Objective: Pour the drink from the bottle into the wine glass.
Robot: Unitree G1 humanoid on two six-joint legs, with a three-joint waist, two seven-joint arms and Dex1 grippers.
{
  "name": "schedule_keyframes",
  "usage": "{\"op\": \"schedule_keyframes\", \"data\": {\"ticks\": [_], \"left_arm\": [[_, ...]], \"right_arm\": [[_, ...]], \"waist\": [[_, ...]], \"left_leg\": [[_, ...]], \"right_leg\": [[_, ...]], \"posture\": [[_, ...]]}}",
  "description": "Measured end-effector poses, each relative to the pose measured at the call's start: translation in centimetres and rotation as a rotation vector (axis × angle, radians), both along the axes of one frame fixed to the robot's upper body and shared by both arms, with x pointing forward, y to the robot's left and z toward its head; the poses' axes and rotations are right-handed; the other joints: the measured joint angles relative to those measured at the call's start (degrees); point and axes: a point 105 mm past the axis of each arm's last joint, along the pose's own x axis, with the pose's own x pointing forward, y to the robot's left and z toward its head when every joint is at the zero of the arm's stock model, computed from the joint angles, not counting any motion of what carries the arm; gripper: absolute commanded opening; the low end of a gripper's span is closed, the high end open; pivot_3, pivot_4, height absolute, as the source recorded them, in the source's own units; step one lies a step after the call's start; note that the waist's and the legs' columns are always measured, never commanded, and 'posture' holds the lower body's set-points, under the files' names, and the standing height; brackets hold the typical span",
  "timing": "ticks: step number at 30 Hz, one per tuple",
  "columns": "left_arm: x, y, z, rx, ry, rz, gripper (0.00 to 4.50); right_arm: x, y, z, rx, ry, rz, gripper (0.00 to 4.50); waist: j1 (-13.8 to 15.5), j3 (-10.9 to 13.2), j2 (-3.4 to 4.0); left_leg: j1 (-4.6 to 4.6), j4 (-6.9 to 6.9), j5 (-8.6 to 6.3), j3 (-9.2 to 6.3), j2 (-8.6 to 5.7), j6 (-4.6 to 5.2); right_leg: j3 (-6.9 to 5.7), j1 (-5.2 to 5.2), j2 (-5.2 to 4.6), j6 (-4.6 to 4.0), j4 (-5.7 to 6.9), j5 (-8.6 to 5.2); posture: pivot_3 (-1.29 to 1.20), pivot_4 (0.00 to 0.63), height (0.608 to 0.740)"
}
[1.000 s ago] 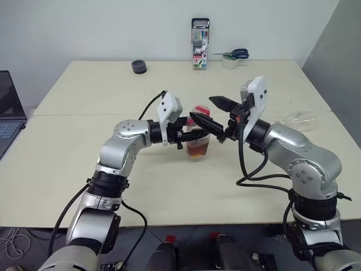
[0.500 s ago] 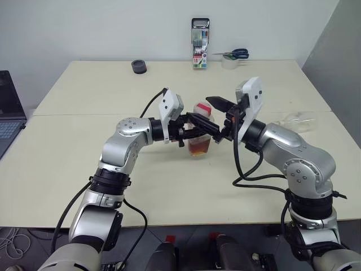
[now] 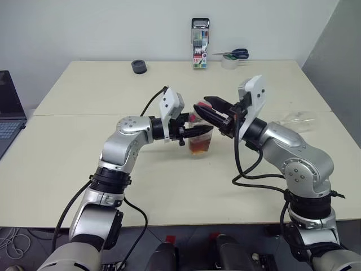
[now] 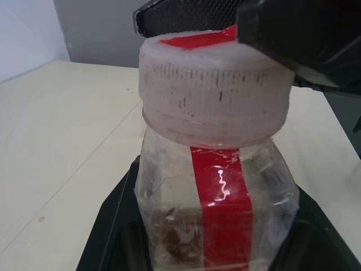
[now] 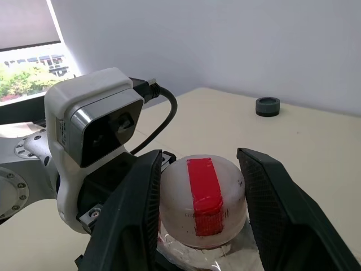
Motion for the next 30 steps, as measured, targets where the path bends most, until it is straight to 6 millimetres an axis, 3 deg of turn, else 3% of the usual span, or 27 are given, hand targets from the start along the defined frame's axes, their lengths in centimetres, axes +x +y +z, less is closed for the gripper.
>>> {"op": "schedule_keyframes", "data": {"ticks": [15, 24, 30], "left_arm": [[-0.2, 0.2, 0.3, 0.014, 0.001, -0.015, 1.81], [-2.9, 0.7, 3.0, 0.026, 0.011, -0.156, 1.81], [-4.4, 1.4, 3.2, 0.059, 0.068, -0.252, 1.81]], "right_arm": [[0.1, -0.1, 0.4, -0.037, -0.011, 0.079, 1.76], [-1.3, -0.1, 3.0, -0.083, -0.026, 0.415, 1.76], [-2.2, 0.2, 3.3, -0.11, 0.02, 0.561, 1.76]], "waist": [[-0.01, 0.0, 0.0], [-0.07, 0.01, 0.01], [-0.11, 0.01, 0.01]], "left_leg": [[0.0, 0.0, 0.0, 0.0, 0.0, 0.0], [0.0, 0.0, -0.01, 0.01, -0.01, 0.02], [0.01, 0.0, -0.01, 0.0, 0.01, 0.02]], "right_leg": [[0.0, 0.0, 0.01, 0.0, 0.0, 0.0], [-0.03, 0.03, 0.11, 0.0, -0.03, 0.0], [-0.04, 0.02, 0.1, 0.0, -0.01, 0.0]], "posture": [[0.0, 0.15, 0.74], [0.0, 0.15, 0.74], [0.0, 0.15, 0.74]]}}
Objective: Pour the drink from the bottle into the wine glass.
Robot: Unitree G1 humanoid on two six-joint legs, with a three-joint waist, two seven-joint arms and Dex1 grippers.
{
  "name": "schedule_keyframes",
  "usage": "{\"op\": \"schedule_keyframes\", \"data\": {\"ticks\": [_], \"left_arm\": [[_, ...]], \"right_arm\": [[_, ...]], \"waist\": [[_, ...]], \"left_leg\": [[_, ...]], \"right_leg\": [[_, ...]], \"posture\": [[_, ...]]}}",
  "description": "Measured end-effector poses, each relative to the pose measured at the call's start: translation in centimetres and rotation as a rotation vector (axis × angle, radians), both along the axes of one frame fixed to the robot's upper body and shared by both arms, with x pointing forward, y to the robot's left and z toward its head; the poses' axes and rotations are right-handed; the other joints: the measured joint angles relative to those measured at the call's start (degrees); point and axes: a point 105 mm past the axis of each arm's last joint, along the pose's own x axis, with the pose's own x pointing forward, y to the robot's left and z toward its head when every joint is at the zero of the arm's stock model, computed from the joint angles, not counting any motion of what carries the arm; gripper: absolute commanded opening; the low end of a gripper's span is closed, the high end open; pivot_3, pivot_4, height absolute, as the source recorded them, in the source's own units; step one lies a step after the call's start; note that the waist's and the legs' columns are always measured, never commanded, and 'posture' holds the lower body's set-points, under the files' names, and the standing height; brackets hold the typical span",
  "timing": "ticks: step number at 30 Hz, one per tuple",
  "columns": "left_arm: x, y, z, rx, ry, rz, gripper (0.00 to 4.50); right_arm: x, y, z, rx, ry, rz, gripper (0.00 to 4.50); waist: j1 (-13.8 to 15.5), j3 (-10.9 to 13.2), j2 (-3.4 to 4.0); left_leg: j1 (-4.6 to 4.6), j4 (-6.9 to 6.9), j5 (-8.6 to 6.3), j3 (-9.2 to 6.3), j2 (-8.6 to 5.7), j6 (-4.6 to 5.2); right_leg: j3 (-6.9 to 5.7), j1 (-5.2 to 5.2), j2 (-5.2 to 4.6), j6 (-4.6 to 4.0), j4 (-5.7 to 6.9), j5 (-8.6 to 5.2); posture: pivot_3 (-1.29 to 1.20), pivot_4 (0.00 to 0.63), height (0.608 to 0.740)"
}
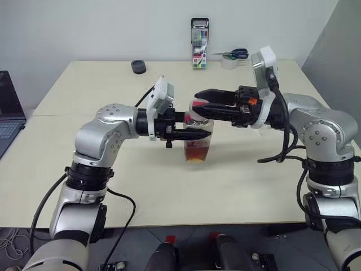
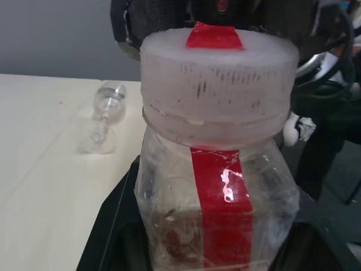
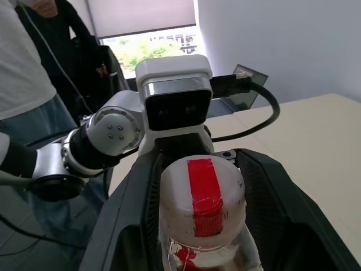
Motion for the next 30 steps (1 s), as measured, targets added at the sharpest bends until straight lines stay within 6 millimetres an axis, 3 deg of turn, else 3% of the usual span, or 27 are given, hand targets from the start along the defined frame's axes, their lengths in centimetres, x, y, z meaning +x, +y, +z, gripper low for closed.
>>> {"op": "schedule_keyframes", "data": {"ticks": [5, 8, 12, 16, 21, 27, 30], "left_arm": [[0.0, -0.6, -0.2, -0.005, -0.021, -0.009, 1.81], [0.4, -0.7, -0.2, -0.01, -0.036, 0.019, 1.81], [1.1, -0.6, -0.3, -0.021, -0.072, 0.069, 1.81], [1.3, -0.8, -0.7, -0.041, -0.068, 0.087, 1.81], [1.4, -1.2, -0.8, -0.061, -0.061, 0.101, 1.81], [1.5, -1.5, -0.5, -0.072, -0.068, 0.105, 1.81], [1.6, -1.6, -0.3, -0.077, -0.07, 0.103, 1.81]], "right_arm": [[-0.2, -0.2, 0.0, -0.019, 0.012, 0.013, 3.42], [-0.4, -1.3, 0.0, -0.017, 0.035, -0.035, 4.45], [-0.6, -2.7, 0.3, 0.029, 0.047, -0.159, 4.45], [-0.9, -2.6, 0.1, 0.065, 0.037, -0.256, 4.45], [0.3, -2.3, 0.4, 0.115, -0.063, -0.473, 4.45], [-0.2, -1.5, 0.7, 0.129, -0.108, -0.491, 4.45], [-0.9, -1.2, -0.1, 0.132, -0.071, -0.446, 4.45]], "waist": [[0.14, 0.0, 0.0], [0.21, 0.0, 0.0], [0.3, 0.0, 0.0], [0.1, 0.0, 0.0], [0.15, 0.0, 0.0], [0.17, 0.0, 0.0], [0.16, 0.0, 0.0]], "left_leg": [[-0.05, 0.03, 0.0, 0.0, -0.01, -0.01], [-0.07, 0.04, 0.0, -0.02, -0.01, -0.01], [-0.06, 0.02, 0.0, -0.03, 0.01, -0.01], [-0.05, 0.0, 0.0, 0.02, 0.02, -0.01], [-0.06, 0.03, 0.01, 0.02, 0.0, -0.01], [-0.05, 0.02, 0.01, -0.01, 0.0, -0.01], [-0.05, 0.02, 0.0, 0.01, 0.0, -0.01]], "right_leg": [[0.0, -0.02, -0.11, 0.0, -0.03, 0.0], [0.0, -0.02, -0.17, 0.0, -0.04, 0.0], [0.02, -0.03, -0.19, 0.0, -0.03, 0.0], [0.06, -0.06, -0.18, 0.0, 0.01, 0.0], [0.05, -0.06, -0.16, 0.0, 0.03, 0.0], [0.02, -0.04, -0.14, 0.0, 0.0, 0.0], [0.04, -0.03, -0.13, 0.0, 0.0, 0.0]], "posture": [[0.0, 0.15, 0.74], [0.0, 0.15, 0.74], [0.0, 0.15, 0.74], [0.0, 0.15, 0.74], [0.0, 0.15, 0.74], [0.0, 0.15, 0.74], [0.0, 0.15, 0.74]]}}
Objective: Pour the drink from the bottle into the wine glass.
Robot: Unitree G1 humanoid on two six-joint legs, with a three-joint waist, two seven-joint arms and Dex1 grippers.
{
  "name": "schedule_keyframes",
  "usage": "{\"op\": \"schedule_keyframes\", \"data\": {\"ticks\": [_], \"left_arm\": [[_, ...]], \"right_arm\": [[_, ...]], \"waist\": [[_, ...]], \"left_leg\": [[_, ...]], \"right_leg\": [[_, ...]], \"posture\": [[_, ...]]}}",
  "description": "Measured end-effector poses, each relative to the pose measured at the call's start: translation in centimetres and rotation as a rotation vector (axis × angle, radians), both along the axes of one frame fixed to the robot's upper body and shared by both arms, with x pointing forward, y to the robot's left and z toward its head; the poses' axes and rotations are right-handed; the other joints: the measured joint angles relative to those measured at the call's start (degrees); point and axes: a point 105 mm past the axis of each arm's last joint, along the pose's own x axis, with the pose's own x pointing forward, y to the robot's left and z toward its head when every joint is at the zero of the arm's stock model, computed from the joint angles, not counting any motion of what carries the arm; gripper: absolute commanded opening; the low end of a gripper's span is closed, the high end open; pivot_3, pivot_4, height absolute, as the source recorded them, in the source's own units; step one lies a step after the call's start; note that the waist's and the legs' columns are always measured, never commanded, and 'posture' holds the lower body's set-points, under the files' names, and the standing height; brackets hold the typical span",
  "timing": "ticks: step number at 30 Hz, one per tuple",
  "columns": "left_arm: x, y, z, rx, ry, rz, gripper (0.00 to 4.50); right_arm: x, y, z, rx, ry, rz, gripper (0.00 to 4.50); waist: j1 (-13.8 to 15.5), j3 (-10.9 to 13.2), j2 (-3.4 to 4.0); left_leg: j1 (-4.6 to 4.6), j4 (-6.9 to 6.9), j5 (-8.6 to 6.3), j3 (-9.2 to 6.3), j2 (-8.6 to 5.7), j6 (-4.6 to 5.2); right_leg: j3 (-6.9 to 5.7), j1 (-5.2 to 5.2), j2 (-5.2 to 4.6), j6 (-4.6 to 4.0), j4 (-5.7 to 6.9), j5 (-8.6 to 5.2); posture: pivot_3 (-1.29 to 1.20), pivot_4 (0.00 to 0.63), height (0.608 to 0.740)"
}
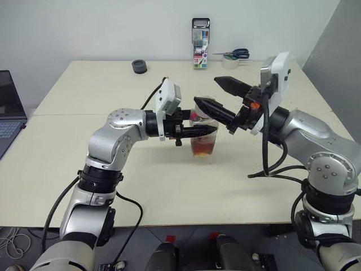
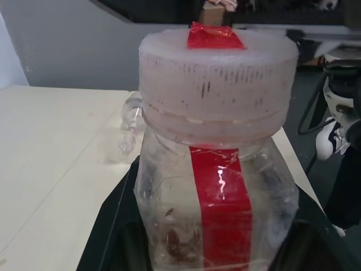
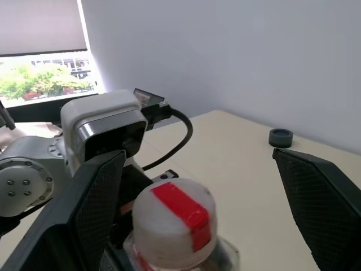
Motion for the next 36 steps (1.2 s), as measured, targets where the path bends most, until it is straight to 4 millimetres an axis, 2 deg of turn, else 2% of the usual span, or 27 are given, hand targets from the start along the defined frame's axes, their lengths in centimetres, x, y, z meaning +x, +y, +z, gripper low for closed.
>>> {"op": "schedule_keyframes", "data": {"ticks": [5, 9, 14, 17, 20, 23, 30, 36], "left_arm": [[0.3, 0.0, -0.1, -0.003, 0.006, 0.007, 1.81], [0.3, -0.2, -0.1, -0.011, -0.003, 0.005, 1.81], [0.3, -0.2, -0.1, -0.01, -0.003, 0.006, 1.81], [0.4, -0.1, -0.1, -0.01, -0.004, 0.013, 1.81], [0.4, -0.1, -0.1, -0.011, -0.005, 0.017, 1.81], [0.4, -0.1, -0.1, -0.01, -0.007, 0.015, 1.81], [0.3, -0.1, -0.1, -0.007, -0.007, 0.012, 1.81], [-0.5, -0.3, 0.3, 0.016, -0.001, -0.065, 1.81]], "right_arm": [[-0.5, 0.0, -0.5, -0.009, 0.015, 0.03, 4.45], [-0.1, -0.1, -1.4, -0.01, 0.035, 0.013, 4.45], [0.2, -0.1, -1.5, -0.004, 0.03, 0.006, 4.45], [0.3, 0.0, -1.4, 0.007, 0.029, 0.009, 3.91], [0.2, 0.3, -1.3, 0.016, 0.024, 0.018, 2.79], [0.5, 0.1, -1.2, 0.012, 0.017, 0.001, 1.85], [0.7, 0.1, -1.1, -0.024, -0.004, 0.033, 1.84], [0.7, -0.6, 0.0, -0.189, -0.012, 0.275, 1.84]], "waist": [[-0.01, 0.0, 0.0], [-0.03, 0.0, 0.0], [-0.03, 0.0, 0.0], [-0.01, 0.0, 0.0], [-0.02, 0.0, 0.0], [-0.01, 0.0, 0.0], [-0.02, 0.0, 0.0], [-0.07, 0.01, -0.01]], "left_leg": [[0.02, -0.01, 0.0, 0.0, 0.01, 0.0], [0.02, 0.0, 0.0, 0.02, 0.01, 0.0], [0.02, 0.0, 0.0, 0.01, 0.01, 0.0], [0.02, 0.0, 0.0, 0.0, 0.0, 0.0], [0.02, 0.0, 0.0, 0.0, 0.01, 0.0], [0.02, 0.0, 0.0, 0.01, 0.0, 0.0], [0.02, 0.0, 0.0, 0.01, -0.01, 0.0], [0.04, 0.0, -0.01, 0.04, -0.02, 0.03]], "right_leg": [[-0.01, 0.01, 0.03, 0.0, 0.0, 0.0], [0.0, 0.01, 0.03, 0.0, 0.01, 0.0], [0.0, 0.01, 0.04, 0.0, 0.01, 0.0], [0.0, 0.01, 0.04, 0.0, 0.01, 0.0], [0.0, 0.01, 0.04, 0.0, 0.01, 0.0], [0.0, 0.01, 0.04, 0.0, 0.0, 0.0], [0.0, 0.01, 0.05, 0.0, 0.0, 0.0], [-0.05, 0.06, 0.19, 0.0, -0.02, 0.0]], "posture": [[0.0, 0.15, 0.74], [0.0, 0.15, 0.74], [0.0, 0.15, 0.74], [0.0, 0.15, 0.74], [0.0, 0.15, 0.74], [0.0, 0.15, 0.74], [0.0, 0.15, 0.74], [0.0, 0.15, 0.74]]}}
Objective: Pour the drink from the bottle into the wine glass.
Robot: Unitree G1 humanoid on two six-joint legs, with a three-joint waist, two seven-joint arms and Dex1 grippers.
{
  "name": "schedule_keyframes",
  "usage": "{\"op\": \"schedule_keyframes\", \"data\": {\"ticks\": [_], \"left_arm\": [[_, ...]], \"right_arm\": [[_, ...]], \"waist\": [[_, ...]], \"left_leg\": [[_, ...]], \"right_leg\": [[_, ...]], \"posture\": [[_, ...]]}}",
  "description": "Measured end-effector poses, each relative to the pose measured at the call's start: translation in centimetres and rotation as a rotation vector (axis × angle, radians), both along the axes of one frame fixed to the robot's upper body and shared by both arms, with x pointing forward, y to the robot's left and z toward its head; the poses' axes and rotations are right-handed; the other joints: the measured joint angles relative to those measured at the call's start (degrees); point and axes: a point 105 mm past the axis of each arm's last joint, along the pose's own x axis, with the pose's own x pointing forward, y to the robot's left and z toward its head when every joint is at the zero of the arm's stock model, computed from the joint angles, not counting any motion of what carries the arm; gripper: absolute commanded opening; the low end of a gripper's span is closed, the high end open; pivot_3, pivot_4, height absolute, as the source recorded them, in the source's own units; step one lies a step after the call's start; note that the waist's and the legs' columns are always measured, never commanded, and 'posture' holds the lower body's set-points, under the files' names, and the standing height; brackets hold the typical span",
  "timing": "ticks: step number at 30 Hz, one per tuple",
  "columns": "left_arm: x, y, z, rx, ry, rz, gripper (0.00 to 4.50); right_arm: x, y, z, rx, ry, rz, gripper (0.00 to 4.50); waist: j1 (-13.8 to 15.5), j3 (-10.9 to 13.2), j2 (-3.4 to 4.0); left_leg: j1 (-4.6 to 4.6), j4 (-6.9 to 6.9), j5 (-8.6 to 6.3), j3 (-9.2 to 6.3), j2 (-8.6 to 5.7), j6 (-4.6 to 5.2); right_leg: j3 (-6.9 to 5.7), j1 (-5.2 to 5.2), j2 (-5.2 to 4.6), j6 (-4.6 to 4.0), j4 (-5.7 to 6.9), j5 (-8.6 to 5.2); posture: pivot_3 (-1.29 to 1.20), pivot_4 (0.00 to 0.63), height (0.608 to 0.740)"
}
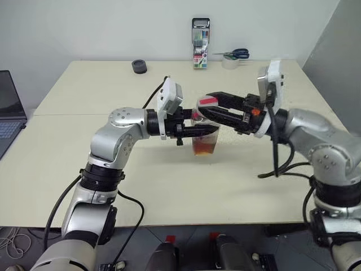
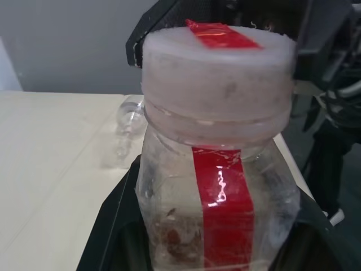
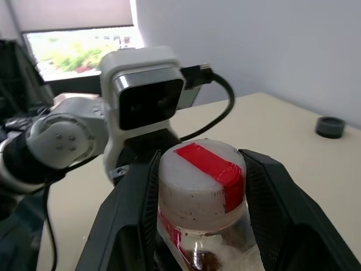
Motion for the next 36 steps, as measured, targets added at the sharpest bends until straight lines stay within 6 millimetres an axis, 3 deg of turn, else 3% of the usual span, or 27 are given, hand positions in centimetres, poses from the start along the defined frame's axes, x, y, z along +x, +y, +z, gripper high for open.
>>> {"op": "schedule_keyframes", "data": {"ticks": [3, 9, 13, 17, 20, 24, 30, 36], "left_arm": [[-0.2, 0.2, 0.1, 0.019, -0.003, -0.024, 1.81], [0.0, 0.4, -0.2, 0.03, 0.033, -0.008, 1.81], [-0.1, 0.2, -0.3, 0.031, 0.039, -0.015, 1.81], [0.0, 0.3, -0.3, 0.023, 0.034, 0.003, 1.81], [0.2, 0.4, -0.3, 0.017, 0.03, 0.013, 1.81], [0.3, -0.1, -0.2, -0.007, 0.024, 0.013, 1.81], [0.7, -0.2, -0.5, -0.02, 0.037, 0.021, 1.81], [1.1, -0.2, -0.3, -0.013, 0.038, 0.029, 1.81]], "right_arm": [[0.6, 0.1, 0.5, -0.07, 0.016, 0.143, 1.84], [2.0, 0.3, 0.3, -0.093, 0.091, 0.243, 1.84], [2.0, -0.1, 0.1, -0.107, 0.114, 0.242, 3.1], [1.9, -3.3, -1.3, -0.12, 0.171, 0.113, 4.46], [0.8, -3.8, -1.2, -0.074, 0.175, 0.041, 4.49], [-0.7, -2.6, -0.6, 0.036, 0.111, -0.059, 4.49], [-0.7, -0.6, -0.2, 0.162, 0.054, -0.204, 4.49], [-0.6, 0.4, 0.0, 0.168, 0.003, -0.243, 4.49]], "waist": [[-0.33, 0.01, 0.01], [-0.3, 0.01, 0.01], [0.08, 0.01, 0.01], [0.55, 0.02, -0.01], [0.43, 0.02, -0.01], [-0.01, 0.01, 0.0], [0.09, 0.01, 0.01], [0.07, 0.01, 0.01]], "left_leg": [[0.09, -0.03, -0.13, 0.11, 0.04, 0.24], [0.0, -0.01, -0.03, 0.03, 0.02, 0.04], [-0.11, 0.02, -0.02, -0.01, 0.0, 0.03], [-0.3, 0.1, -0.02, -0.12, -0.04, 0.02], [-0.38, 0.1, -0.02, -0.14, 0.0, 0.02], [-0.35, 0.09, -0.02, -0.12, 0.06, 0.01], [-0.35, 0.15, -0.01, -0.14, 0.01, 0.01], [-0.34, 0.14, -0.01, -0.11, 0.0, 0.01]], "right_leg": [[0.05, 0.02, 0.04, 0.0, 0.02, 0.0], [0.04, -0.03, -0.12, 0.0, -0.02, 0.0], [0.02, -0.09, -0.23, 0.0, -0.06, 0.0], [-0.04, -0.15, -0.28, 0.0, -0.1, 0.0], [-0.01, -0.27, -0.3, 0.0, -0.04, 0.0], [0.05, -0.31, -0.27, -0.04, 0.04, 0.03], [0.0, -0.28, -0.24, -0.04, 0.08, 0.03], [-0.03, -0.28, -0.18, -0.04, 0.05, 0.03]], "posture": [[0.0, 0.15, 0.74], [0.0, 0.15, 0.74], [0.0, 0.15, 0.74], [0.0, 0.15, 0.74], [0.0, 0.15, 0.74], [0.0, 0.15, 0.74], [0.0, 0.15, 0.74], [0.0, 0.15, 0.74]]}}
